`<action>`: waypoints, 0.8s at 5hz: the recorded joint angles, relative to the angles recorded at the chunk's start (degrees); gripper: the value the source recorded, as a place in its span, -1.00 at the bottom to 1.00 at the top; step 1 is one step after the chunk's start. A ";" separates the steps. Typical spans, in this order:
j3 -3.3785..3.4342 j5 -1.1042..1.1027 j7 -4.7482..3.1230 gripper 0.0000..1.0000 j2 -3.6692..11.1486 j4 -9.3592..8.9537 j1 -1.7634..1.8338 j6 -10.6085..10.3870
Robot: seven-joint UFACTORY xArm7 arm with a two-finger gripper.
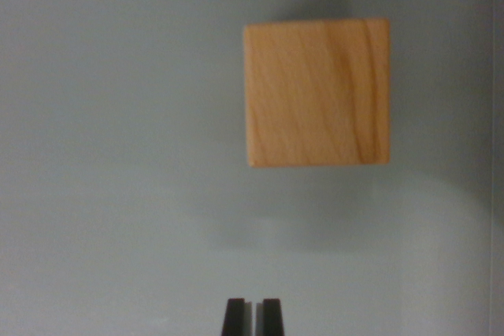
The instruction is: Push wooden cube
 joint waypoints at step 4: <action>-0.47 -0.03 -1.22 -1.00 1.25 -1.81 -0.53 -2.83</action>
